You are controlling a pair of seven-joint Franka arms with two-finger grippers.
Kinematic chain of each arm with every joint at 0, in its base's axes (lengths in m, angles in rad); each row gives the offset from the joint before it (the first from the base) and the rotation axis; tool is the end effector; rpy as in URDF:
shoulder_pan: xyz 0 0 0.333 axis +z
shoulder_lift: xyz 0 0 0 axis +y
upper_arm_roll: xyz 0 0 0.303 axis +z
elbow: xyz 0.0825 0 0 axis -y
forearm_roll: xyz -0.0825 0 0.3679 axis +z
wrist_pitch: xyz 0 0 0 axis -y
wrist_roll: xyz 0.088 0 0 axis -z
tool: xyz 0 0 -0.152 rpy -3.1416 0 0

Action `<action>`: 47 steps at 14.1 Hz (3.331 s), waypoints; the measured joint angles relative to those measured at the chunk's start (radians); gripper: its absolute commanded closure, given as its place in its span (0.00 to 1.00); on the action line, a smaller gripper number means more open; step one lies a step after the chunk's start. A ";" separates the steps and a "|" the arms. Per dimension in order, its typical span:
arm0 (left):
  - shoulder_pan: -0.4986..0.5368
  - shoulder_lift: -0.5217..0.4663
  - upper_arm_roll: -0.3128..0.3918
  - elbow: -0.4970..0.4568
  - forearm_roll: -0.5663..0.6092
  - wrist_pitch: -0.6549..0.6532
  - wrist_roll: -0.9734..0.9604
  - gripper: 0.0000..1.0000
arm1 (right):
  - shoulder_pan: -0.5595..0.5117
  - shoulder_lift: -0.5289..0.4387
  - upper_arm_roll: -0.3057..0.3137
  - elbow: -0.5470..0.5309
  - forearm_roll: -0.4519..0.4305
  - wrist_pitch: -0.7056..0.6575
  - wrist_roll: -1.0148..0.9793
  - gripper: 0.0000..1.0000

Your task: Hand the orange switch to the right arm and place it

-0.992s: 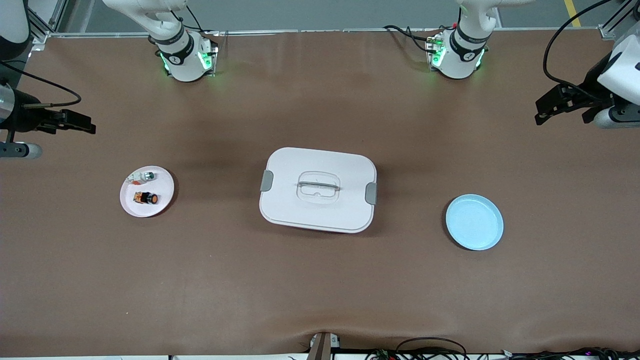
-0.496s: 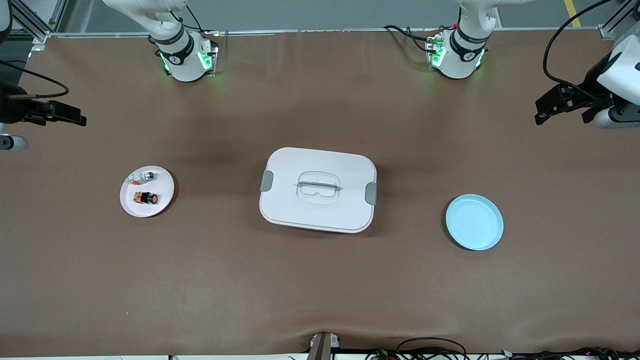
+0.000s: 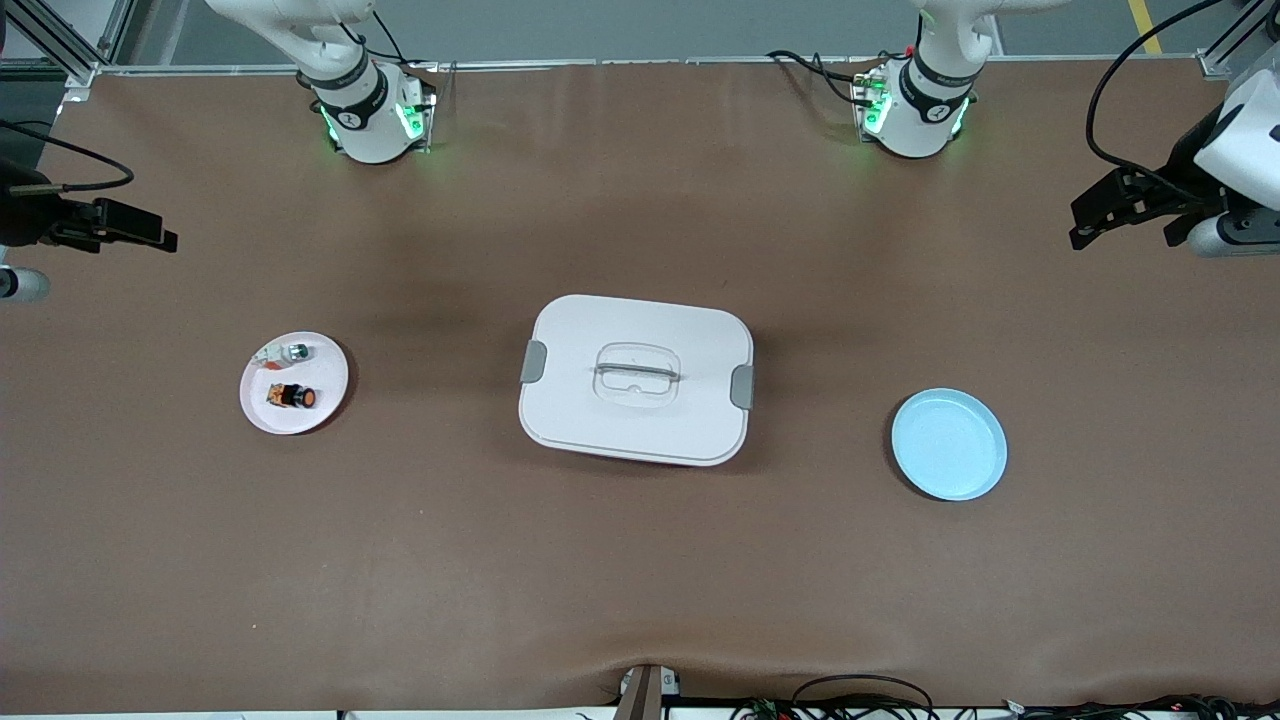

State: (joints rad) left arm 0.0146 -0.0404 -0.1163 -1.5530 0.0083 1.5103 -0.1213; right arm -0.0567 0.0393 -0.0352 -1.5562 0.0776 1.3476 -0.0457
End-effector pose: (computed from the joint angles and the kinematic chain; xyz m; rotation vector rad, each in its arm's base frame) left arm 0.5177 -0.0527 0.5905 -3.1283 -0.0316 0.0017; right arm 0.5112 -0.0338 0.5375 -3.0261 0.0584 0.3682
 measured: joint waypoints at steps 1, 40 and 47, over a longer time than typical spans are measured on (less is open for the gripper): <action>0.000 0.000 0.000 0.000 0.000 0.000 0.000 0.00 | 0.000 0.000 0.002 0.000 0.000 0.000 0.000 0.00; 0.002 -0.001 0.002 0.001 0.000 0.029 0.000 0.00 | 0.036 -0.093 -0.001 -0.013 -0.031 0.101 0.019 0.00; 0.002 -0.001 0.006 0.008 0.000 0.033 0.000 0.00 | 0.036 -0.121 -0.001 -0.041 -0.031 0.105 0.019 0.00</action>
State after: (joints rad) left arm 0.0167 -0.0414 -0.1104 -1.5454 0.0083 1.5431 -0.1211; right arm -0.0212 -0.0816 -0.0364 -1.5973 0.0467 1.4531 -0.0269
